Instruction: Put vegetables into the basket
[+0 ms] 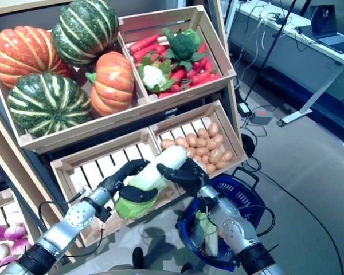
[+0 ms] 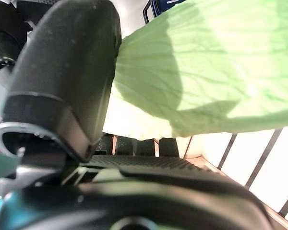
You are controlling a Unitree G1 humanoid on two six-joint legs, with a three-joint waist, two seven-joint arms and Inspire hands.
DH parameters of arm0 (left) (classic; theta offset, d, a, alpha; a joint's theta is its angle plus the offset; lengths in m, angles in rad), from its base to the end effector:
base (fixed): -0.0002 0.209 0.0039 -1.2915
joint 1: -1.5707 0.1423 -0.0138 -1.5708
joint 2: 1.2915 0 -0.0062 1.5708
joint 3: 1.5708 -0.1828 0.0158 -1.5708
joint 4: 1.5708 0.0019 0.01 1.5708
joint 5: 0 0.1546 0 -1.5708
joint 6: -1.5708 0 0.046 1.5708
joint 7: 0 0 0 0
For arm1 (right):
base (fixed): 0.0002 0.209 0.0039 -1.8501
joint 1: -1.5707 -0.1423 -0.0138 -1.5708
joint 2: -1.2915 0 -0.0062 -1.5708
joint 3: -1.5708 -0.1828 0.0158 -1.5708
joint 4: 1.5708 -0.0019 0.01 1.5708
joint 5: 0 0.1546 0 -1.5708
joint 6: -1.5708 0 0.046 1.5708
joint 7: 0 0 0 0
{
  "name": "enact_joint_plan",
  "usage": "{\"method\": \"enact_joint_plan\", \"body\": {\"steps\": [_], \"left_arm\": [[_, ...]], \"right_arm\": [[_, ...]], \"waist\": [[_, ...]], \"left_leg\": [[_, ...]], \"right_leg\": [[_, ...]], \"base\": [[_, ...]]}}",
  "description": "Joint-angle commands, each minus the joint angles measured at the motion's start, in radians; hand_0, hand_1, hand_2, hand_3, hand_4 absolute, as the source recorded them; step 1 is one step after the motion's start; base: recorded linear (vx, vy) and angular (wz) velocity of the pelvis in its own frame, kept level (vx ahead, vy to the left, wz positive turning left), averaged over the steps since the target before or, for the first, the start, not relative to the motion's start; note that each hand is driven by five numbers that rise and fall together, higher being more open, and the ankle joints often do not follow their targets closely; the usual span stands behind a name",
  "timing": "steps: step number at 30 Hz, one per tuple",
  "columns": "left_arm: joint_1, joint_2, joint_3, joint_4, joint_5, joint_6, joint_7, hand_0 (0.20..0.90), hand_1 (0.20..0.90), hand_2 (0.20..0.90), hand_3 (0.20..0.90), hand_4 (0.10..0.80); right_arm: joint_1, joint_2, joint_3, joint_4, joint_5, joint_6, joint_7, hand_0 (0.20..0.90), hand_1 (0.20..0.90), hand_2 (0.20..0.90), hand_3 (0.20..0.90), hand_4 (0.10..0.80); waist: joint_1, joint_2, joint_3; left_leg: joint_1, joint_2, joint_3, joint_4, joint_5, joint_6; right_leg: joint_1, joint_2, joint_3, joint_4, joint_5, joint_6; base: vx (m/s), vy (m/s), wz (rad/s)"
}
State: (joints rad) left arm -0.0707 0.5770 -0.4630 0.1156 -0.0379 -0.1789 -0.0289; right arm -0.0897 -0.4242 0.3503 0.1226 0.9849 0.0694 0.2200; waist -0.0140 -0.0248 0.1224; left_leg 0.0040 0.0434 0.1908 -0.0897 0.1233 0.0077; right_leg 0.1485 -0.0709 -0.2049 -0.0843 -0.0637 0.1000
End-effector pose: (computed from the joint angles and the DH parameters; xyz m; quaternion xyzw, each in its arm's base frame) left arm 0.2128 0.1766 0.0268 0.2602 0.0084 -0.2388 0.9355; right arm 0.2248 -0.1638 0.0256 0.2666 0.1254 0.2284 0.9279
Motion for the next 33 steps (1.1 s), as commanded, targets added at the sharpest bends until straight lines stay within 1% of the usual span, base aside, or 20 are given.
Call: {"method": "enact_joint_plan", "body": {"steps": [1,2,5,9,10,11,12,13,15,16,17,25,28,33], "left_arm": [[-0.175,-0.034,-0.03,-0.04,-0.016,-0.1,-0.008,0.594,0.594,0.594,0.594,0.596],[-0.174,-0.036,-0.027,-0.036,-0.015,-0.093,0.003,0.9,0.9,0.9,0.9,0.8],[-0.169,-0.036,-0.016,-0.029,-0.016,-0.088,0.022,0.9,0.9,0.9,0.9,0.8],[-0.149,-0.03,0.024,-0.013,-0.018,-0.089,0.051,0.9,0.9,0.9,0.9,0.8],[-0.137,-0.027,0.05,-0.014,-0.011,-0.084,0.069,0.9,0.9,0.9,0.9,0.8],[-0.135,-0.026,0.055,-0.015,-0.009,-0.082,0.074,0.9,0.9,0.9,0.9,0.8],[-0.12,-0.02,0.083,-0.009,-0.005,-0.093,0.093,0.9,0.9,0.9,0.9,0.8],[-0.119,-0.019,0.085,-0.009,-0.005,-0.093,0.095,0.9,0.9,0.9,0.9,0.8],[-0.1,-0.012,0.127,-0.014,-0.006,-0.096,0.113,0.9,0.9,0.9,0.9,0.8],[-0.098,-0.011,0.132,-0.014,-0.004,-0.096,0.116,0.9,0.9,0.9,0.9,0.8],[-0.083,-0.011,0.157,-0.017,0.003,-0.1,0.118,0.9,0.9,0.9,0.9,0.8],[-0.022,0.011,0.256,-0.029,0.038,-0.104,0.142,0.9,0.9,0.9,0.9,0.8],[-0.008,0.02,0.283,-0.031,0.048,-0.103,0.15,0.9,0.9,0.9,0.9,0.8],[0.039,0.048,0.352,-0.043,0.066,-0.1,0.147,0.9,0.9,0.9,0.9,0.8]], "right_arm": [[-0.131,0.102,0.01,-0.132,0.077,-0.108,0.177,0.3,0.3,0.3,0.3,0.4],[-0.13,0.101,0.005,-0.132,0.077,-0.115,0.164,0.3,0.3,0.3,0.3,0.4],[-0.125,0.097,-0.009,-0.128,0.073,-0.129,0.146,0.3,0.3,0.3,0.3,0.4],[-0.101,0.081,-0.052,-0.122,0.06,-0.136,0.127,0.3,0.3,0.3,0.3,0.4],[-0.086,0.07,-0.075,-0.121,0.045,-0.138,0.114,0.3,0.3,0.3,0.3,0.4],[-0.083,0.068,-0.08,-0.121,0.041,-0.139,0.109,0.3,0.3,0.3,0.3,0.4],[-0.065,0.056,-0.103,-0.118,0.031,-0.138,0.104,0.3,0.3,0.3,0.3,0.4],[-0.063,0.055,-0.104,-0.118,0.03,-0.137,0.103,0.3,0.3,0.3,0.3,0.4],[-0.029,0.039,-0.135,-0.115,0.025,-0.145,0.097,0.3,0.3,0.3,0.3,0.4],[-0.025,0.038,-0.139,-0.115,0.025,-0.148,0.094,0.3,0.3,0.3,0.3,0.4],[-0.005,0.034,-0.161,-0.115,0.017,-0.148,0.093,0.3,0.3,0.3,0.3,0.4],[0.07,0.007,-0.249,-0.114,-0.038,-0.142,0.06,0.3,0.3,0.3,0.3,0.4],[0.09,-0.001,-0.27,-0.108,-0.063,-0.137,0.044,0.3,0.3,0.3,0.3,0.4],[0.142,-0.026,-0.326,-0.091,-0.1,-0.118,0.032,0.3,0.3,0.3,0.3,0.4]], "waist": [[-0.001,-0.006,-0.053],[-0.001,-0.006,-0.052],[-0.002,-0.007,-0.052],[-0.004,-0.008,-0.052],[-0.006,-0.007,-0.05],[-0.006,-0.007,-0.05],[-0.006,-0.008,-0.049],[-0.007,-0.008,-0.049],[-0.008,-0.008,-0.046],[-0.009,-0.008,-0.046],[-0.01,-0.008,-0.044],[-0.023,-0.006,-0.033],[-0.027,-0.007,-0.03],[-0.034,-0.007,-0.023]], "left_leg": [[0.106,0.029,-0.02,0.005,-0.152,-0.04],[0.106,0.029,-0.02,0.005,-0.152,-0.04],[0.106,0.029,-0.019,0.004,-0.151,-0.04],[0.105,0.03,-0.019,0.003,-0.149,-0.04],[0.104,0.031,-0.018,0.003,-0.148,-0.042],[0.103,0.032,-0.018,0.003,-0.148,-0.042],[0.101,0.033,-0.018,0.003,-0.146,-0.043],[0.101,0.033,-0.018,0.003,-0.146,-0.043],[0.099,0.034,-0.017,0.002,-0.143,-0.043],[0.099,0.034,-0.017,0.002,-0.143,-0.043],[0.097,0.035,-0.017,0.003,-0.142,-0.043],[0.085,0.038,-0.018,0.002,-0.135,-0.047],[0.081,0.039,-0.017,0.002,-0.131,-0.05],[0.072,0.041,-0.016,0.002,-0.126,-0.053]], "right_leg": [[-0.051,-0.024,0.009,0.018,0.062,0.029],[-0.051,-0.023,0.01,0.017,0.063,0.028],[-0.051,-0.021,0.011,0.015,0.064,0.028],[-0.051,-0.019,0.013,0.013,0.066,0.026],[-0.053,-0.018,0.015,0.013,0.066,0.026],[-0.054,-0.018,0.015,0.013,0.067,0.026],[-0.054,-0.018,0.015,0.012,0.069,0.025],[-0.054,-0.018,0.015,0.012,0.069,0.025],[-0.056,-0.016,0.015,0.01,0.072,0.024],[-0.057,-0.016,0.015,0.01,0.073,0.024],[-0.058,-0.015,0.018,0.009,0.074,0.023],[-0.068,-0.008,0.027,0.001,0.083,0.02],[-0.071,-0.007,0.029,-0.001,0.085,0.02],[-0.08,-0.002,0.032,-0.003,0.088,0.018]], "base": [[0.0,0.0,0.0],[0.0,0.0,0.0],[0.0,0.0,0.0],[0.0,0.0,0.0],[0.0,0.0,0.0],[-0.031,-0.024,-0.01],[0.0,0.0,0.0],[0.0,0.0,0.0],[0.0,0.0,0.0],[-0.033,-0.023,0.0],[0.0,0.0,0.0],[-0.017,-0.012,-0.02],[-0.022,-0.016,-0.06],[-0.023,-0.021,-0.06]]}}
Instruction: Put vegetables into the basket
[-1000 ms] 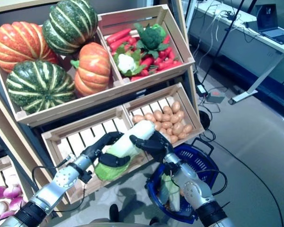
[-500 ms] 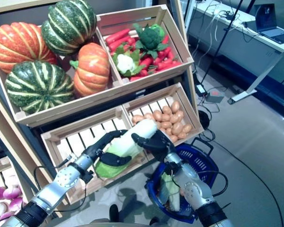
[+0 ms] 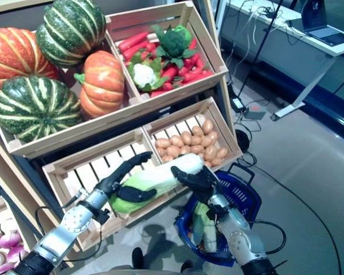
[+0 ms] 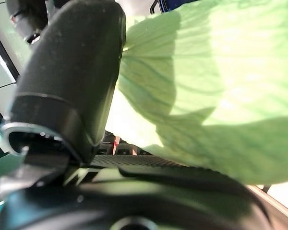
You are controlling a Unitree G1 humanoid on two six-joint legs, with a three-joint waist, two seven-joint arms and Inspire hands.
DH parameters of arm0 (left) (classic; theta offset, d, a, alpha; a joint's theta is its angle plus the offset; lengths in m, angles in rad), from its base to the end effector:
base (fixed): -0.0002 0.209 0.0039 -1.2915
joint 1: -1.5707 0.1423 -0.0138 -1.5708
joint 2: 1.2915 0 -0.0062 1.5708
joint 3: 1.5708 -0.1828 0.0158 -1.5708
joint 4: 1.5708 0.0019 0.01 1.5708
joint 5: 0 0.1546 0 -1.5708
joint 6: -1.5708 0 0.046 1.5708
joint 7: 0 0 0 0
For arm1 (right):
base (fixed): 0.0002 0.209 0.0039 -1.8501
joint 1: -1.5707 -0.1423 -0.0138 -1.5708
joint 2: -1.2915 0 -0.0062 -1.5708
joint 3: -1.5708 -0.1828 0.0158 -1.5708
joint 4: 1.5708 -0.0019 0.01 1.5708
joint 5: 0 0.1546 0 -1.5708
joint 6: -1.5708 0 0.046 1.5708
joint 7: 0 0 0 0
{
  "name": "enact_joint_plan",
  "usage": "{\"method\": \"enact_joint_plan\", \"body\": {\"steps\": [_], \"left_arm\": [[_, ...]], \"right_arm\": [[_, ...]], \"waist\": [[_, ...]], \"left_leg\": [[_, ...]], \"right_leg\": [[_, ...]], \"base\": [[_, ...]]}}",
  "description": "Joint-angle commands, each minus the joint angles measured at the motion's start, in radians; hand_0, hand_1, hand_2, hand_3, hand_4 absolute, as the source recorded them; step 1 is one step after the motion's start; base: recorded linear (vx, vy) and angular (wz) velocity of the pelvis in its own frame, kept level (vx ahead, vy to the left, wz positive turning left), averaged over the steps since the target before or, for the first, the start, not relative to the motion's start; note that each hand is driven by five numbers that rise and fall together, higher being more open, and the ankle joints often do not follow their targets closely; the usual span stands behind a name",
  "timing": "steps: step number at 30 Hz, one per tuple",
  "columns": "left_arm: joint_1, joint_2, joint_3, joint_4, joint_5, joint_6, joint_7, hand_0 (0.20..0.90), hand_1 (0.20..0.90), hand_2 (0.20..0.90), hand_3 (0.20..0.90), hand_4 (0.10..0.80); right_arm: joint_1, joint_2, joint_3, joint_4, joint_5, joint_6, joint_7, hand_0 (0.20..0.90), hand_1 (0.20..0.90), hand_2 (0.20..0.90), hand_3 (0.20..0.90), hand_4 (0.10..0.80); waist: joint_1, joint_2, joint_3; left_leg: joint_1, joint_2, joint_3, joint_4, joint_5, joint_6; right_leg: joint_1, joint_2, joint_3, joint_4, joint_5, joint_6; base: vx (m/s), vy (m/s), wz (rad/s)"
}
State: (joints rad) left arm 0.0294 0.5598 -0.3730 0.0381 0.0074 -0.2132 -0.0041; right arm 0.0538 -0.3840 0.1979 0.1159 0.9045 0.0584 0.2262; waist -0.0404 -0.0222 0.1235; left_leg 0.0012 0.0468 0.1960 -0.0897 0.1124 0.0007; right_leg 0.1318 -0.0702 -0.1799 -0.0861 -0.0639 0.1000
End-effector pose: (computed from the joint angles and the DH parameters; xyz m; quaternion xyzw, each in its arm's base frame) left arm 0.1985 0.1837 0.0303 0.2556 -0.0171 -0.2037 0.9449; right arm 0.2004 -0.1917 0.0092 0.2670 0.1270 0.1455 0.9442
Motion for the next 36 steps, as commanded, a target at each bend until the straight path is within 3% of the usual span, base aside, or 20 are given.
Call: {"method": "enact_joint_plan", "body": {"steps": [1,7,17,26,36], "left_arm": [[-0.054,0.072,0.271,0.037,0.022,-0.07,0.121,0.9,0.9,0.9,0.9,0.8],[-0.019,0.103,0.322,0.041,0.019,-0.081,0.134,0.9,0.9,0.9,0.9,0.8],[0.011,0.104,0.367,0.038,0.032,-0.09,0.183,0.9,0.9,0.9,0.9,0.8],[-0.062,0.154,0.342,0.04,0.015,-0.071,0.265,0.9,0.9,0.9,0.9,0.8],[-0.214,0.183,0.304,0.043,-0.014,-0.124,0.534,0.9,0.9,0.9,0.9,0.8]], "right_arm": [[0.006,-0.074,-0.182,-0.078,-0.043,-0.105,0.024,0.3,0.3,0.3,0.3,0.4],[0.04,-0.108,-0.228,-0.036,-0.051,-0.112,0.003,0.3,0.3,0.3,0.3,0.4],[0.032,-0.038,-0.289,0.09,0.083,-0.193,-0.113,0.3,0.3,0.3,0.3,0.4],[-0.076,-0.085,-0.317,0.236,0.078,-0.321,-0.269,0.3,0.3,0.3,0.3,0.4],[-0.278,-0.157,-0.366,0.434,0.135,-0.489,-0.565,0.3,0.3,0.3,0.3,0.4]], "waist": [[-0.009,-0.01,-0.023],[-0.016,-0.011,-0.017],[-0.013,-0.005,0.009],[0.009,0.007,0.118],[0.044,0.017,0.311]], "left_leg": [[0.073,0.039,-0.02,0.002,-0.114,-0.047],[0.067,0.04,-0.018,0.002,-0.112,-0.049],[0.049,0.041,-0.008,0.01,-0.107,-0.044],[-0.021,0.024,-0.038,0.034,-0.106,-0.036],[-0.255,0.018,-0.049,0.276,-0.134,-0.048]], "right_leg": [[-0.065,-0.002,0.008,-0.001,0.089,0.018],[-0.073,0.004,0.014,-0.001,0.091,0.015],[-0.098,0.018,0.017,0.036,0.072,0.005],[-0.169,0.024,0.008,0.106,0.047,-0.006],[-0.334,0.027,-0.019,0.284,0.012,-0.041]], "base": [[-0.032,-0.03,-0.04],[-0.016,-0.014,-0.01],[0.003,-0.011,0.0],[-0.096,-0.036,0.02],[-0.143,-0.076,0.08]]}}
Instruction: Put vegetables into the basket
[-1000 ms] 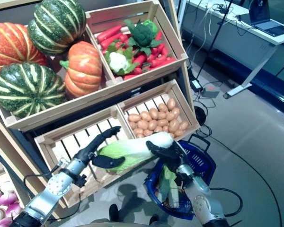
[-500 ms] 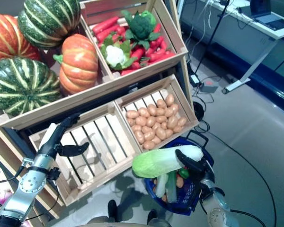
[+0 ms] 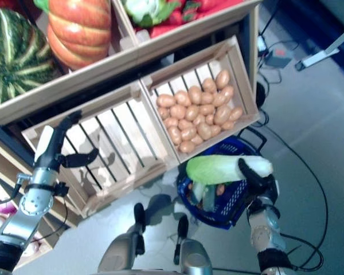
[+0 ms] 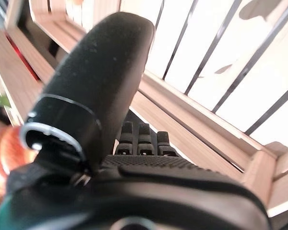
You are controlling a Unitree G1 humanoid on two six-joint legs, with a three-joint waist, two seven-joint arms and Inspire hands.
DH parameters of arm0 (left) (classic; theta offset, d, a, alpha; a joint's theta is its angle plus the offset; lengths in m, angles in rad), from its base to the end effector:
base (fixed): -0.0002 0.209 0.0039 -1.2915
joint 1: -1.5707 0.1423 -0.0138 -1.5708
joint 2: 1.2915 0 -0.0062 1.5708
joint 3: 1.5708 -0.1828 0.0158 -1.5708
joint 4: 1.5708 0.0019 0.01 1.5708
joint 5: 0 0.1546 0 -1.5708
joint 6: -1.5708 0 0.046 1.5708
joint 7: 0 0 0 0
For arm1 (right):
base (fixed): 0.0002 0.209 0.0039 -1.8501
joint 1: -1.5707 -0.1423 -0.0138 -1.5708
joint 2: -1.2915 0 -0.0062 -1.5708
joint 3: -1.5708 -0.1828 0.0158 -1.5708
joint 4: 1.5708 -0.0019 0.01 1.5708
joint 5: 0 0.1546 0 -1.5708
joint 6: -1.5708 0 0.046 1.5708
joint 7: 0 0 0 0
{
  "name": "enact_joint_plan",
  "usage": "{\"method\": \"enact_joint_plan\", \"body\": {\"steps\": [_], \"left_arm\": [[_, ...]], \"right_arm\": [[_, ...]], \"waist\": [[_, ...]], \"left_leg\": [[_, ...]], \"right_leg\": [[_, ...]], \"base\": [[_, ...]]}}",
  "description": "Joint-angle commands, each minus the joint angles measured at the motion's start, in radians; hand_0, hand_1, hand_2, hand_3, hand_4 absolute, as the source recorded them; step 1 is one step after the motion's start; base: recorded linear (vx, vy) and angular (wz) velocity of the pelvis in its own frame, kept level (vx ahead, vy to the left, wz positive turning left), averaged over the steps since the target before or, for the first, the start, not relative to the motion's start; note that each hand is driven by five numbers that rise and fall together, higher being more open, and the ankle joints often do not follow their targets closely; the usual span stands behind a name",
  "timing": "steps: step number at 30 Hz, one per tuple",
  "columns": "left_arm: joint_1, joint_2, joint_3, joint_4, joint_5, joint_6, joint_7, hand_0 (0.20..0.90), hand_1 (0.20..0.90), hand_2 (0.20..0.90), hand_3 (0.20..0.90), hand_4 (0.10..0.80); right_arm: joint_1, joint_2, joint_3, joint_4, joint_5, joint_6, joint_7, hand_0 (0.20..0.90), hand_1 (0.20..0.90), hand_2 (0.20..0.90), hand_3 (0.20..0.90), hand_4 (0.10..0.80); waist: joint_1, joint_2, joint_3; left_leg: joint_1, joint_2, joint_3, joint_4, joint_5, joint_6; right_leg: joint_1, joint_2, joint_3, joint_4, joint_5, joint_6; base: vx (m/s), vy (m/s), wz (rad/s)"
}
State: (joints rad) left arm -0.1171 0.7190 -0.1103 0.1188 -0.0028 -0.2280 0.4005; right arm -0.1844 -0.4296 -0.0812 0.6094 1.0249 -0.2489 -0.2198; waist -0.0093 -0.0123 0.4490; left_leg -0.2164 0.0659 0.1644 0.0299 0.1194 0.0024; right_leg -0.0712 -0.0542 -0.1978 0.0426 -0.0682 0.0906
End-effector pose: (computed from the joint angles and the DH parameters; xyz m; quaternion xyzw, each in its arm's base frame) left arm 0.2394 0.2574 0.0950 0.3247 -0.1575 0.1204 0.9248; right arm 0.2323 -0.2845 0.0113 0.2780 0.0391 -0.3162 0.9062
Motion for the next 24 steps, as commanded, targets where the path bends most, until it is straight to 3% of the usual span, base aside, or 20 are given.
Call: {"method": "enact_joint_plan", "body": {"steps": [1,7,15,21,24], "left_arm": [[-0.09,0.031,0.03,-0.048,0.006,-0.116,0.165,0.9,0.9,0.9,0.9,0.8],[-0.165,0.033,-0.014,-0.075,0.012,-0.093,0.236,0.9,0.9,0.9,0.9,0.8],[-0.188,0.026,-0.038,-0.074,0.005,-0.088,0.283,0.9,0.9,0.9,0.9,0.8],[-0.19,0.027,-0.018,-0.082,0.018,-0.08,0.326,0.9,0.9,0.9,0.9,0.8],[-0.177,0.032,-0.011,-0.082,0.065,-0.1,0.355,0.9,0.9,0.9,0.9,0.8]], "right_arm": [[-0.071,-0.13,-0.094,-0.041,-0.006,-0.215,-0.199,0.3,0.3,0.3,0.3,0.4],[-0.175,-0.207,-0.126,0.006,-0.124,-0.221,-0.46,0.3,0.3,0.3,0.3,0.4],[-0.244,-0.294,-0.137,0.042,-0.17,-0.113,-0.512,0.3,0.3,0.3,0.3,0.4],[-0.257,-0.306,-0.1,0.064,-0.261,-0.011,-0.509,0.3,0.3,0.3,0.3,0.4],[-0.246,-0.296,-0.087,0.084,-0.248,0.012,-0.446,0.3,0.3,0.3,0.3,0.4]], "waist": [[0.018,0.011,0.013],[0.033,0.021,0.071],[0.048,0.029,0.071],[0.058,0.028,0.071],[0.061,0.034,0.071]], "left_leg": [[-0.086,0.0,-0.02,0.209,-0.151,-0.049],[-0.309,0.0,-0.059,0.445,-0.216,-0.039],[-0.547,-0.004,-0.071,0.623,-0.278,-0.012],[-0.666,-0.005,-0.072,0.739,-0.325,0.015],[-0.69,-0.008,-0.083,0.796,-0.365,0.01]], "right_leg": [[-0.172,0.008,-0.008,0.211,0.003,-0.044],[-0.359,-0.043,-0.041,0.441,-0.054,-0.066],[-0.617,-0.099,-0.045,0.661,-0.111,-0.068],[-0.752,-0.118,-0.036,0.778,-0.131,-0.074],[-0.779,-0.124,-0.026,0.833,-0.158,-0.065]], "base": [[-0.152,-0.066,0.17],[-0.101,-0.045,0.09],[-0.031,-0.021,0.11],[0.018,-0.07,0.06],[0.07,-0.064,0.03]]}}
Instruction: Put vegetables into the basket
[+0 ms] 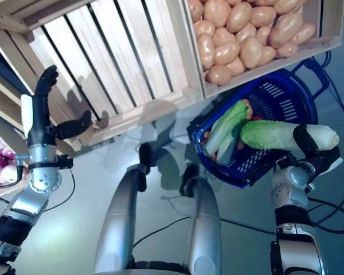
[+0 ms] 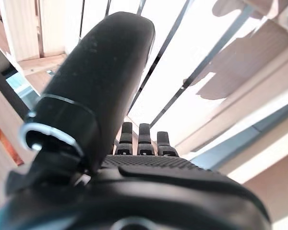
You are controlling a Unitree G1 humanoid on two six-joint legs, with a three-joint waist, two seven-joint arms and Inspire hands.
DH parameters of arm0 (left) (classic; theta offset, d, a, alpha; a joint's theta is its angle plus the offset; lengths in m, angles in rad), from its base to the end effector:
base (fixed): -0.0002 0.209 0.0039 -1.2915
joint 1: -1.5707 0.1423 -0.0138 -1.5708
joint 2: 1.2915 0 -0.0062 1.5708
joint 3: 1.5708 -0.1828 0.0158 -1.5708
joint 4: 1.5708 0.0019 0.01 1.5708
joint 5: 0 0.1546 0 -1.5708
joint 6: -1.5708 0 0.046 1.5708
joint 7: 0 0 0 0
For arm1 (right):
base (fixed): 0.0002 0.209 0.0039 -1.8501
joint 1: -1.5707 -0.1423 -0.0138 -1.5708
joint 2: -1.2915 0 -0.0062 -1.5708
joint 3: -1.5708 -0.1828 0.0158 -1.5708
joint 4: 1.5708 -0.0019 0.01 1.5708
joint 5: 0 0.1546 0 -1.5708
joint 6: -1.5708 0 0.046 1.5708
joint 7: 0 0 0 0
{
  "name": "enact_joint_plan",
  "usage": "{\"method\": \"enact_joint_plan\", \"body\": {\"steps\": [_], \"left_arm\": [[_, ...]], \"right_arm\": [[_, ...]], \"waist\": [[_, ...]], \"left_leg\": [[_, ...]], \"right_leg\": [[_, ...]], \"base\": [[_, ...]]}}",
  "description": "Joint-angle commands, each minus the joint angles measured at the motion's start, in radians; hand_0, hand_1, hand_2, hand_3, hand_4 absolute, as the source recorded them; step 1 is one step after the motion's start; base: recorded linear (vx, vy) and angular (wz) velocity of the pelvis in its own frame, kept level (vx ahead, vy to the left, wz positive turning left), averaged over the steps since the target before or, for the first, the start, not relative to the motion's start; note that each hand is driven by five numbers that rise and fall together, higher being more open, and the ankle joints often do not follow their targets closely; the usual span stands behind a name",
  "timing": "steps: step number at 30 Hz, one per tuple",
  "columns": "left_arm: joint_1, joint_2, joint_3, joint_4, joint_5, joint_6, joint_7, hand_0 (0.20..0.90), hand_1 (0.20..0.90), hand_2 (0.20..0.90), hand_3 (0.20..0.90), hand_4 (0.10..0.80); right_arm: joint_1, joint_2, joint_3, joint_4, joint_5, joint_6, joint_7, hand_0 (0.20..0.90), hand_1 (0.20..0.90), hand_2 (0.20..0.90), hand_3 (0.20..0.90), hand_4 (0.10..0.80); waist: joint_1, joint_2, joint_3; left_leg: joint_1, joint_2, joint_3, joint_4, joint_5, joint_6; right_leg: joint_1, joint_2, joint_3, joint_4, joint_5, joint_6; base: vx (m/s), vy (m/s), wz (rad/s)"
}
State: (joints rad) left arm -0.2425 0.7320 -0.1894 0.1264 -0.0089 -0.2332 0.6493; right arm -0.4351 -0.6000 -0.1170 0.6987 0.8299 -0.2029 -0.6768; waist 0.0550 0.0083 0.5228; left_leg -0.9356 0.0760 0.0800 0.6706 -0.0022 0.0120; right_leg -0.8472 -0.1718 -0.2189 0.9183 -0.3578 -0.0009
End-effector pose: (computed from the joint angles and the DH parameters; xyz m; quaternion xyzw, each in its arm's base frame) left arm 0.2594 0.2396 0.1139 0.2945 -0.2421 0.2020 0.9022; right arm 0.2797 -0.3194 0.0885 0.1613 -0.0140 -0.5036 0.8486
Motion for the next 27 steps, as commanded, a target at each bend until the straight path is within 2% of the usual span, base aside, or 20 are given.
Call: {"method": "enact_joint_plan", "body": {"steps": [1,2,8,12,13,14,15,21,27], "left_arm": [[-0.053,0.018,0.069,-0.088,0.071,-0.101,0.119,0.9,0.9,0.9,0.9,0.8],[-0.05,0.017,0.068,-0.083,0.072,-0.106,0.127,0.9,0.9,0.9,0.9,0.8],[-0.06,0.016,0.067,-0.071,0.099,-0.105,0.131,0.9,0.9,0.9,0.9,0.8],[-0.064,0.014,0.052,-0.07,0.06,-0.11,0.074,0.9,0.9,0.9,0.9,0.8],[-0.065,0.012,0.049,-0.071,0.058,-0.109,0.06,0.9,0.9,0.9,0.9,0.8],[-0.065,0.013,0.046,-0.076,0.058,-0.106,0.049,0.9,0.9,0.9,0.9,0.8],[-0.063,0.013,0.042,-0.078,0.051,-0.105,0.041,0.9,0.9,0.9,0.9,0.8],[-0.035,0.012,0.044,-0.098,0.043,-0.106,0.016,0.9,0.9,0.9,0.9,0.8],[-0.003,0.025,0.051,-0.108,0.009,-0.109,-0.052,0.9,0.9,0.9,0.9,0.8]], "right_arm": [[0.005,-0.117,-0.044,0.0,-0.045,-0.027,0.033,0.3,0.3,0.3,0.3,0.4],[0.01,-0.11,-0.035,0.008,-0.048,-0.027,0.041,0.3,0.3,0.3,0.3,0.4],[-0.002,-0.073,0.002,0.052,0.032,-0.039,0.116,0.3,0.3,0.3,0.3,0.4],[-0.039,-0.062,0.032,0.095,0.015,0.024,0.118,0.3,0.3,0.3,0.3,0.4],[-0.046,-0.064,0.035,0.108,0.019,0.033,0.118,0.401,0.401,0.401,0.401,0.467],[-0.051,-0.065,0.037,0.12,0.016,0.041,0.117,0.745,0.745,0.745,0.745,0.696],[-0.055,-0.066,0.039,0.128,0.012,0.041,0.115,0.9,0.9,0.9,0.9,0.8],[-0.074,-0.083,0.041,0.119,-0.016,0.055,0.077,0.9,0.9,0.9,0.9,0.8],[-0.041,-0.092,0.014,0.136,-0.032,0.073,0.064,0.9,0.9,0.9,0.9,0.8]], "waist": [[-0.002,0.014,-0.003],[-0.002,0.016,-0.003],[0.002,0.024,-0.003],[0.011,0.036,-0.003],[0.012,0.037,-0.003],[0.013,0.039,-0.003],[0.015,0.04,-0.003],[0.02,0.042,-0.003],[0.02,0.023,-0.003]], "left_leg": [[0.002,-0.016,0.007,0.167,-0.23,0.005],[0.011,-0.02,-0.001,0.184,-0.254,-0.001],[-0.023,-0.022,-0.003,0.246,-0.283,0.01],[-0.049,-0.026,-0.001,0.29,-0.298,0.014],[-0.052,-0.026,-0.002,0.296,-0.299,0.014],[-0.056,-0.026,-0.002,0.304,-0.302,0.015],[-0.058,-0.027,-0.002,0.31,-0.304,0.016],[-0.053,-0.028,-0.002,0.327,-0.316,0.021],[-0.015,-0.023,-0.002,0.311,-0.313,0.018]], "right_leg": [[-0.028,-0.011,-0.013,-0.031,0.141,0.015],[-0.021,-0.008,-0.002,-0.015,0.123,0.026],[-0.063,-0.02,0.0,0.043,0.109,0.023],[-0.093,-0.03,0.003,0.078,0.108,0.024],[-0.095,-0.032,0.002,0.083,0.107,0.023],[-0.099,-0.034,0.001,0.09,0.105,0.022],[-0.101,-0.034,0.001,0.094,0.106,0.022],[-0.095,-0.036,-0.003,0.104,0.102,0.02],[-0.043,-0.025,-0.016,0.055,0.128,0.027]], "base": [[0.131,-0.031,0.07],[0.062,-0.029,0.08],[0.071,-0.016,0.02],[0.055,-0.012,0.03],[0.037,-0.014,0.04],[0.036,-0.013,0.04],[0.035,-0.009,0.05],[0.017,-0.001,0.02],[0.011,-0.013,0.01]]}}
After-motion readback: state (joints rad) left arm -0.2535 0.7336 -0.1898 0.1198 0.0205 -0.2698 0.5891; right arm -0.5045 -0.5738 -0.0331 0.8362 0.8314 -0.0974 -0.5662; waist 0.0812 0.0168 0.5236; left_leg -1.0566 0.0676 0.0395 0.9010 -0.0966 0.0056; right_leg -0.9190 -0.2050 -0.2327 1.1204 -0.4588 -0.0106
